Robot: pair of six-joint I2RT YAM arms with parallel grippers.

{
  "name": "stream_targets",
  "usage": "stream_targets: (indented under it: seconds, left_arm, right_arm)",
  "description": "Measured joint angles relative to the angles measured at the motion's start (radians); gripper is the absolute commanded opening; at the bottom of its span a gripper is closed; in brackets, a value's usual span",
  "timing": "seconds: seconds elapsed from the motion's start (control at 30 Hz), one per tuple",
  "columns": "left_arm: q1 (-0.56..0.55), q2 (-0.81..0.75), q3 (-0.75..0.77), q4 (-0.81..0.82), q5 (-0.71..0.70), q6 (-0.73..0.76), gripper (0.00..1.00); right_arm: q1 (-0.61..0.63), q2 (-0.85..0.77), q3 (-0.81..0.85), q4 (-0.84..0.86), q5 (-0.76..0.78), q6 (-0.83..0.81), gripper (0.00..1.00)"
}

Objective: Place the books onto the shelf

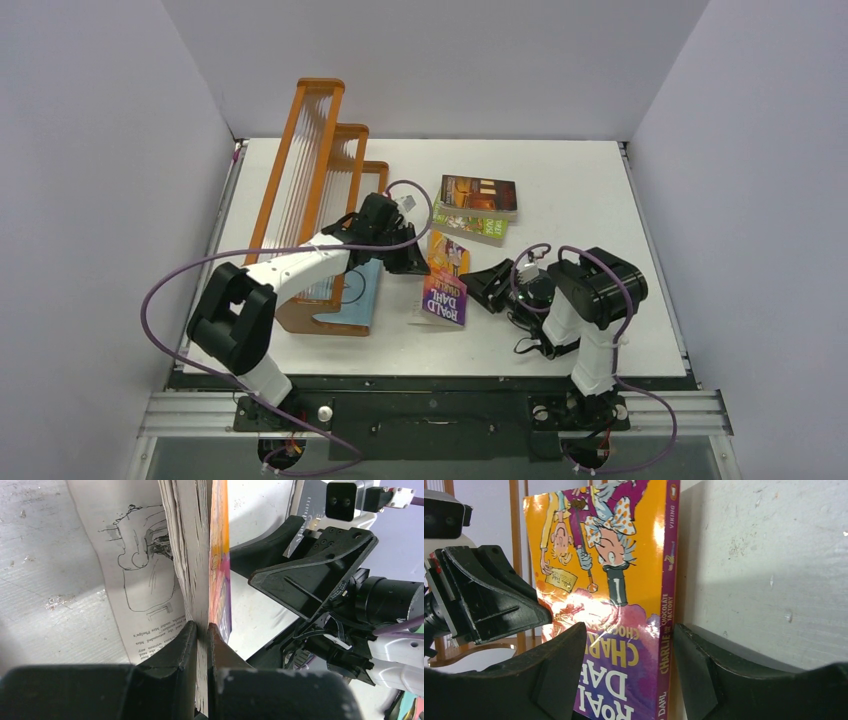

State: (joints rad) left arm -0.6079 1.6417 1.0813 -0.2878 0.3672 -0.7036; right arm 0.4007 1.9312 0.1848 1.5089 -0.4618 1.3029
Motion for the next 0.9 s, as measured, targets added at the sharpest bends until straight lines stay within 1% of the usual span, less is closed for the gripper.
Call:
stream_targets:
  seconds: [0.3,0.37,0.4,0.47,0.53,0.63,0.73,0.8,0.87,0.9]
  left_arm:
    - [0.025,-0.063,-0.018,0.023,0.083,-0.016,0.0]
    - [0.029,-0.07,-0.019,0.023,0.094,-0.015,0.0]
    - [0.031,-0.071,-0.019,0.023,0.098,-0.014,0.0]
    - [0.033,-0.071,-0.02,0.022,0.103,-0.01,0.0]
    - [0.034,-0.071,-0.023,0.021,0.105,-0.005,0.0]
    - [0.034,-0.071,-0.031,0.02,0.112,0.006,0.0]
    - [0.034,-0.071,-0.044,0.022,0.116,0.007,0.0]
    - [0.034,-0.071,-0.05,0.023,0.12,0.007,0.0]
    - [0.034,-0.071,-0.051,0.023,0.127,0.007,0.0]
    - [0.034,-0.071,-0.051,0.024,0.131,0.008,0.0]
  right_arm:
    - [0.0,0.014,-0.012,0.038,-0.021,0.02,0.61]
    - [0.0,0.022,-0.014,0.05,-0.028,0.029,0.56]
    - [0.0,0.026,-0.013,0.05,-0.034,0.037,0.49]
    - [0.0,0.033,-0.014,0.049,-0.044,0.047,0.43]
    - [0.002,0.034,-0.022,0.042,-0.051,0.049,0.42]
    - [0.005,0.028,-0.026,0.029,-0.073,0.049,0.46]
    - [0.007,-0.006,-0.025,0.014,-0.117,0.049,0.54]
    - [0.013,-0.034,-0.018,0.007,-0.145,0.049,0.56]
    - [0.026,-0.06,-0.004,0.004,-0.177,0.049,0.54]
    - [0.034,-0.072,0.004,0.004,-0.187,0.049,0.49]
